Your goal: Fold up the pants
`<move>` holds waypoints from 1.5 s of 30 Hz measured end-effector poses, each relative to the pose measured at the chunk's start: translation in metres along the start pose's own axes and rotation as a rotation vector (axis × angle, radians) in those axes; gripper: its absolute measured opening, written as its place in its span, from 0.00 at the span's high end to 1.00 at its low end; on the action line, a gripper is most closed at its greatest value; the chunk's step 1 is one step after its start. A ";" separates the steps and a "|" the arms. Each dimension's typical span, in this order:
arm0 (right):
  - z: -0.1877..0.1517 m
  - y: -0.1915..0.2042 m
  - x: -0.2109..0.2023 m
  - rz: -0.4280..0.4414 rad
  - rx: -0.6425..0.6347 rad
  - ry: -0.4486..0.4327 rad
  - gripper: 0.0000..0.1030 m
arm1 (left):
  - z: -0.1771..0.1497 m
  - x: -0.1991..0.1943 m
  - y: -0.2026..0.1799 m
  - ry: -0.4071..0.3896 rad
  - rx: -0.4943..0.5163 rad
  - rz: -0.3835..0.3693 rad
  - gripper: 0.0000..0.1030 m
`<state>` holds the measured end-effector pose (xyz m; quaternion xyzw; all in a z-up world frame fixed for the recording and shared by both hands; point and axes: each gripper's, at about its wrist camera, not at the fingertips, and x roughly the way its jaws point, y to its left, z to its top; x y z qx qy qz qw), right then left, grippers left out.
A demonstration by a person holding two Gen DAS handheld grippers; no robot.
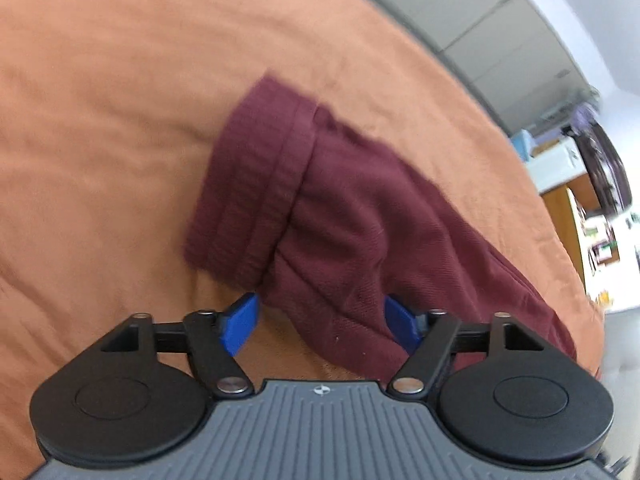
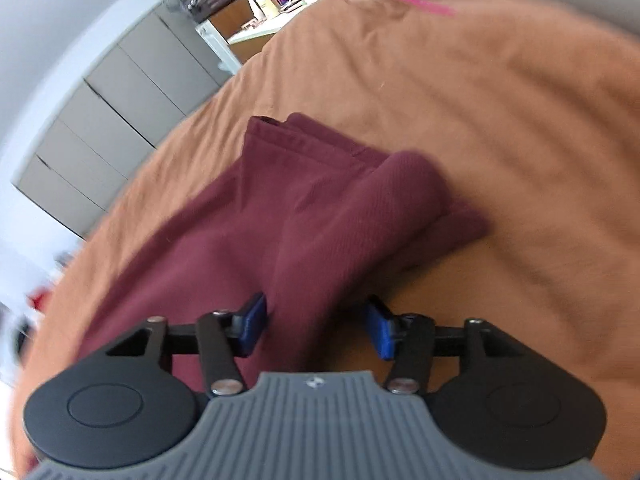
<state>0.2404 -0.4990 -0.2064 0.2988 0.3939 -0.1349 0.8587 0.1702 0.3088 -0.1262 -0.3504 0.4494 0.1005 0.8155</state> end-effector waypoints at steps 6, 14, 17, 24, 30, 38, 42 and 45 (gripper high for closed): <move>-0.041 0.063 -0.075 0.021 -0.458 -0.079 0.40 | -0.013 -0.034 0.000 -0.092 0.129 0.010 0.12; -0.169 0.267 -0.122 0.409 -1.061 -0.093 0.27 | -0.015 -0.029 0.030 -0.119 0.041 -0.005 0.12; -0.235 0.342 -0.121 0.584 -1.208 -0.050 0.27 | -0.007 -0.023 0.041 -0.115 -0.037 -0.054 0.12; -0.396 0.459 -0.097 0.855 -1.516 -0.017 0.27 | 0.009 0.004 0.065 -0.043 -0.061 -0.046 0.12; -0.460 0.507 -0.063 0.883 -1.585 0.044 0.71 | 0.021 0.019 0.086 0.021 -0.079 -0.136 0.08; -0.451 0.504 -0.062 0.934 -1.366 0.171 0.99 | 0.034 0.023 0.079 0.061 -0.018 -0.127 0.12; -0.455 0.499 -0.066 0.970 -1.322 0.254 0.99 | 0.032 0.005 0.066 0.049 0.085 -0.110 0.19; -0.453 0.496 -0.070 0.991 -1.294 0.281 0.99 | 0.029 -0.012 0.063 0.040 0.121 -0.102 0.19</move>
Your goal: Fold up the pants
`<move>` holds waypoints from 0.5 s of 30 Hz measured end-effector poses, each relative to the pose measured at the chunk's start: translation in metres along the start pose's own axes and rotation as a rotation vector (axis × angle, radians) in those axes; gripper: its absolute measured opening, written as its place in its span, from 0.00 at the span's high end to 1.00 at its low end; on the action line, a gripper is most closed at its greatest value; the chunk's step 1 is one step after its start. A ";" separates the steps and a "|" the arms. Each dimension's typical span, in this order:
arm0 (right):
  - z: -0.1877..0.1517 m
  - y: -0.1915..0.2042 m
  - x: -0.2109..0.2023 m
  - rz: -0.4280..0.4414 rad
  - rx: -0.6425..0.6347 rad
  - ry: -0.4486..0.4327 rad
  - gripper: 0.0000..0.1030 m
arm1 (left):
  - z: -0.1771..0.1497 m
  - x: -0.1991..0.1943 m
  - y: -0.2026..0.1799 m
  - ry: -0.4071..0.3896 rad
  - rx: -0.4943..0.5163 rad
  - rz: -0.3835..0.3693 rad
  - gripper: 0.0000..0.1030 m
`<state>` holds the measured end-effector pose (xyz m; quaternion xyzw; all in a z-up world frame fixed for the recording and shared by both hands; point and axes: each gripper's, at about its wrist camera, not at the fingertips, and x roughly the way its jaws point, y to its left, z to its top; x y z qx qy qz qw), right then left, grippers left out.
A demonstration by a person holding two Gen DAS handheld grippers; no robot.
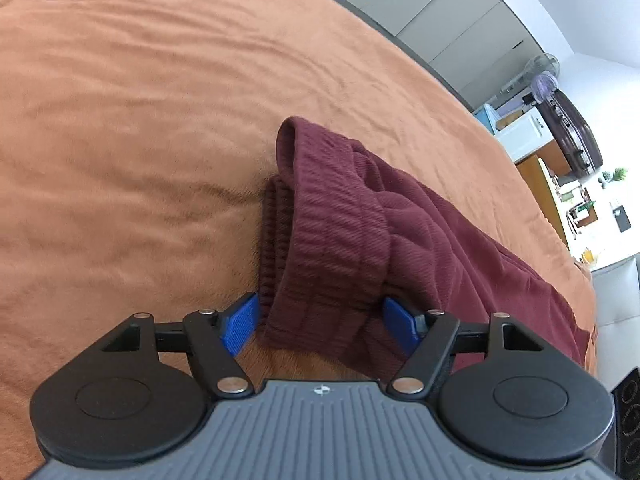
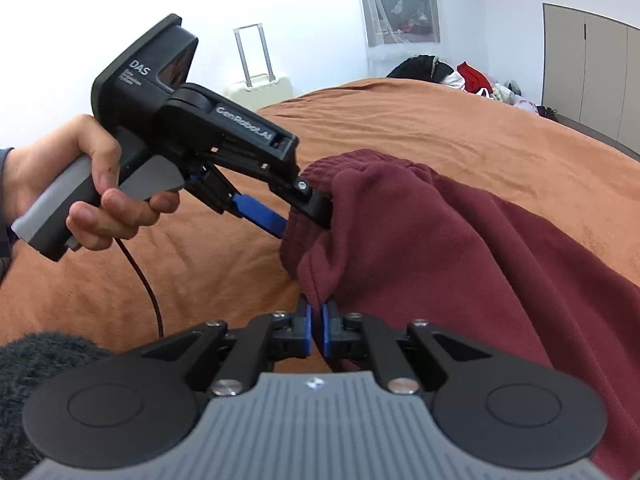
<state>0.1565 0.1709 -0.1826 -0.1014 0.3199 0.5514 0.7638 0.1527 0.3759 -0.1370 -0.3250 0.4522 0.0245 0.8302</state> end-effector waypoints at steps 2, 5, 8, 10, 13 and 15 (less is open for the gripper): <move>-0.005 0.006 -0.005 0.008 -0.005 -0.001 0.99 | -0.004 -0.012 0.007 -0.031 -0.028 -0.018 0.15; -0.021 0.012 0.004 0.020 -0.029 0.038 0.98 | -0.012 -0.026 0.016 -0.071 -0.089 -0.019 0.15; -0.043 0.009 0.031 0.012 0.006 0.080 0.98 | -0.012 -0.032 0.010 -0.102 -0.093 0.004 0.15; -0.050 0.006 0.037 0.017 0.036 0.070 0.98 | -0.010 -0.034 0.000 -0.105 -0.072 0.011 0.15; -0.048 0.003 0.028 0.057 0.064 0.045 0.87 | -0.005 -0.038 -0.027 -0.127 -0.033 -0.001 0.14; -0.046 0.003 0.022 0.075 0.054 0.040 0.58 | -0.003 -0.043 -0.047 -0.157 0.001 0.025 0.13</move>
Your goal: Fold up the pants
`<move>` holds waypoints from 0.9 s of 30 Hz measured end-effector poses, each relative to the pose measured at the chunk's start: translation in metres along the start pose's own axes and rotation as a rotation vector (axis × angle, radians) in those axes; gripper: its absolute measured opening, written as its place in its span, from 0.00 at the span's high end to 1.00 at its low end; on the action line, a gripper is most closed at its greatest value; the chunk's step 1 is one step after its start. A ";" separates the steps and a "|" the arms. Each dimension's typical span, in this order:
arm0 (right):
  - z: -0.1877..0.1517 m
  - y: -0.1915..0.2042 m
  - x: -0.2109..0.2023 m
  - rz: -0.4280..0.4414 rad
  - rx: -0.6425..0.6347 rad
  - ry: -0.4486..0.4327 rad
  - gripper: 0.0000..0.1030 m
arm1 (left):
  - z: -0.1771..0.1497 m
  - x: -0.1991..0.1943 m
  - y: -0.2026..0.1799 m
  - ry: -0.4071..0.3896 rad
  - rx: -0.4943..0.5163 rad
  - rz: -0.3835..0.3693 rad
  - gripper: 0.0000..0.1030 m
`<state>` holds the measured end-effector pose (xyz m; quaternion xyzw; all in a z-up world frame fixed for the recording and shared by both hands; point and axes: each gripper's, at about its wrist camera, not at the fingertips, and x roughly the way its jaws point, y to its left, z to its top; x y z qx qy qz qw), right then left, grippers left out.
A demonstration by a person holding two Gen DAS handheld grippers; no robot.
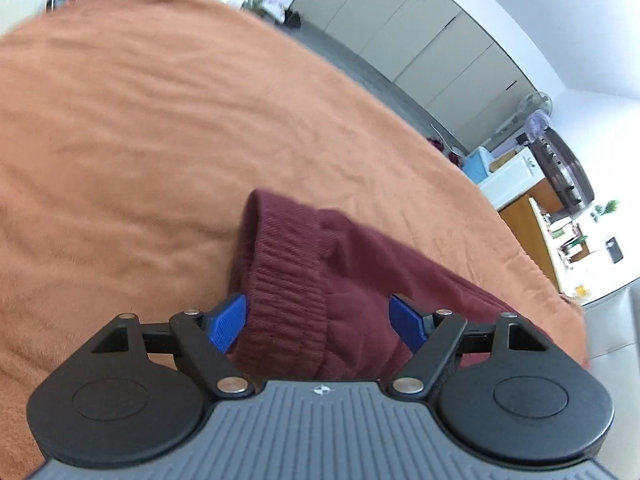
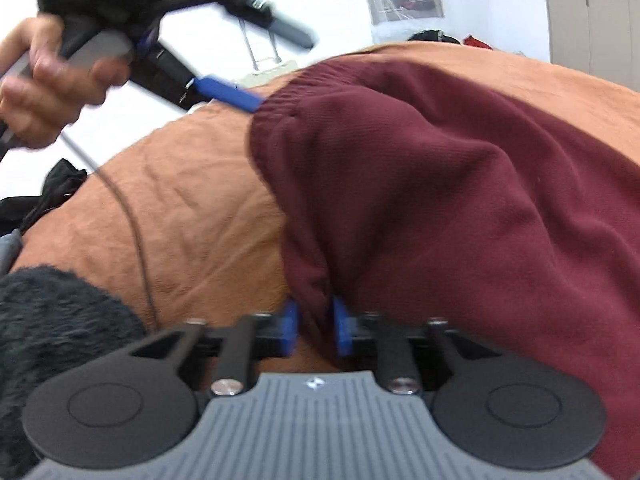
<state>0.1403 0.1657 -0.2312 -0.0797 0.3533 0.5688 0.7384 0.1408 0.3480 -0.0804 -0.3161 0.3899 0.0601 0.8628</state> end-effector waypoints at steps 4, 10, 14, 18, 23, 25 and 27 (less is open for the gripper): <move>0.010 0.009 -0.052 -0.026 -0.075 -0.100 0.54 | -0.002 -0.011 -0.029 -0.084 0.094 0.034 0.14; 0.031 -0.022 -0.129 -0.191 0.015 -0.261 0.52 | -0.007 -0.014 -0.076 -0.125 0.260 -0.018 0.06; 0.050 -0.072 -0.106 -0.358 0.118 -0.205 0.75 | -0.014 0.054 -0.085 0.061 0.264 -0.095 0.14; 0.053 -0.115 -0.062 -0.294 0.246 -0.111 0.90 | -0.034 0.109 -0.052 0.266 0.171 -0.192 0.22; 0.054 -0.150 -0.013 -0.413 0.227 -0.025 1.00 | -0.040 0.133 0.026 0.355 -0.080 -0.266 0.94; 0.058 -0.169 -0.011 -0.417 0.318 -0.052 1.00 | -0.040 0.129 0.045 0.366 -0.148 -0.332 0.94; 0.063 -0.181 -0.010 -0.431 0.367 -0.073 1.00 | -0.041 0.120 0.037 0.349 -0.052 -0.302 0.94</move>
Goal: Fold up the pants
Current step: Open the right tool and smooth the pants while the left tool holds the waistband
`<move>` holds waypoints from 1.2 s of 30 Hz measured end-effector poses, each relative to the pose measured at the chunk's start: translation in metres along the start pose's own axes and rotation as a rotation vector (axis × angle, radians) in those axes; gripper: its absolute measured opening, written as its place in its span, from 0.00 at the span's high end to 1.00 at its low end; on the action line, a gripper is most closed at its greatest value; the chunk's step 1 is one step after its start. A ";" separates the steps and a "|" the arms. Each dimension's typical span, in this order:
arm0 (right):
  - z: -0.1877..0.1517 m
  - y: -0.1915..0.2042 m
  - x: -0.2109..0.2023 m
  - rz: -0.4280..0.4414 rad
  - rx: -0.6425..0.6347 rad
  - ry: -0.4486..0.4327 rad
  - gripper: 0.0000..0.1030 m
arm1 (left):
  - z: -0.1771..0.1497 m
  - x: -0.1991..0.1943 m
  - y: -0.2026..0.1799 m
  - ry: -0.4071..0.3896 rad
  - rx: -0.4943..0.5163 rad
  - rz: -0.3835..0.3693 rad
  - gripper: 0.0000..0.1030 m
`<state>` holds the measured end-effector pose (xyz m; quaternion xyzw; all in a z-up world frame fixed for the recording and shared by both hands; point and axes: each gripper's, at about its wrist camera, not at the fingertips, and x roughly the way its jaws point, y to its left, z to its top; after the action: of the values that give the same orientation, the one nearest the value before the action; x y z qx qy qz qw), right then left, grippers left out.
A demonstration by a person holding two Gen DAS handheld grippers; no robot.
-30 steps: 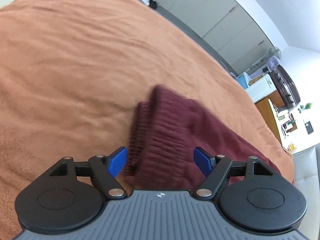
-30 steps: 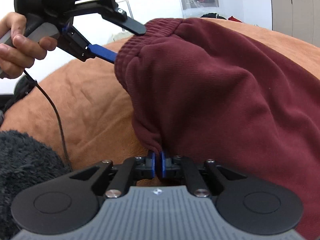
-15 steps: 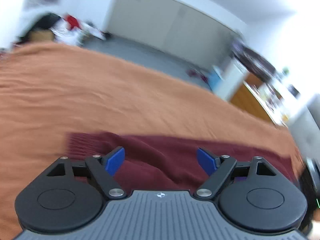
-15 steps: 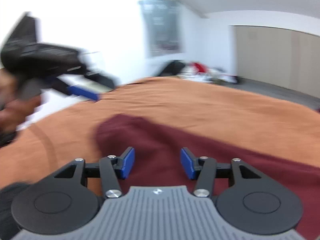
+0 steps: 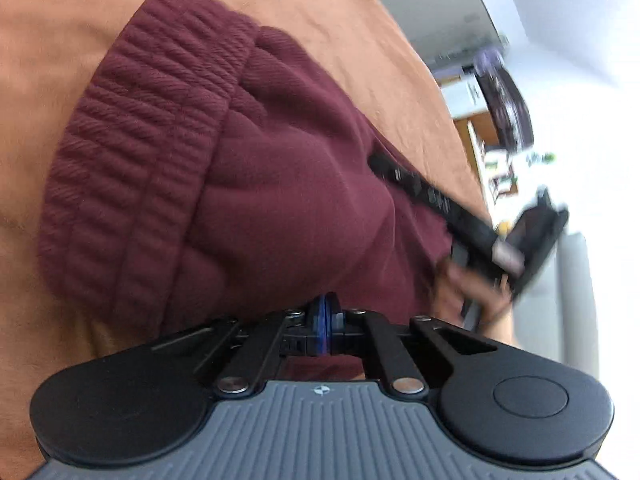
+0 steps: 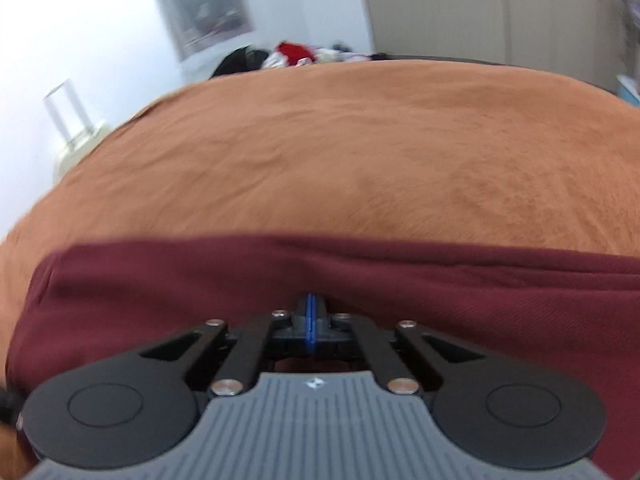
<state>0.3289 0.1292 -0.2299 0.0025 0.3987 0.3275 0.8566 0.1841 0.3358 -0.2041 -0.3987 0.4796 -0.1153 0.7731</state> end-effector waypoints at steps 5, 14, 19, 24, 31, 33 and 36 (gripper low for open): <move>0.005 0.013 -0.006 -0.045 -0.075 -0.034 1.00 | -0.013 -0.012 -0.024 -0.058 0.117 0.046 0.58; -0.002 0.013 -0.128 0.053 -0.058 -0.166 0.33 | -0.057 -0.083 -0.020 -0.358 -0.012 0.097 0.06; -0.016 0.011 -0.190 0.059 -0.083 -0.152 0.16 | -0.056 -0.077 0.020 -0.419 -0.260 0.166 0.04; -0.041 -0.006 -0.233 0.063 -0.021 -0.105 0.08 | -0.038 -0.046 0.039 -0.373 -0.462 0.089 0.04; -0.078 -0.027 -0.249 -0.076 -0.056 -0.095 0.43 | -0.040 -0.014 0.036 -0.502 -0.586 0.088 0.00; -0.081 -0.028 -0.238 -0.049 -0.042 -0.071 0.61 | -0.046 -0.006 0.036 -0.547 -0.590 0.082 0.00; -0.082 -0.022 -0.216 0.063 0.022 -0.062 0.62 | -0.041 -0.005 0.038 -0.533 -0.591 0.082 0.00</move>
<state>0.1841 -0.0307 -0.1445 0.0348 0.3752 0.3495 0.8578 0.1392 0.3429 -0.2376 -0.6002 0.2903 0.1659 0.7266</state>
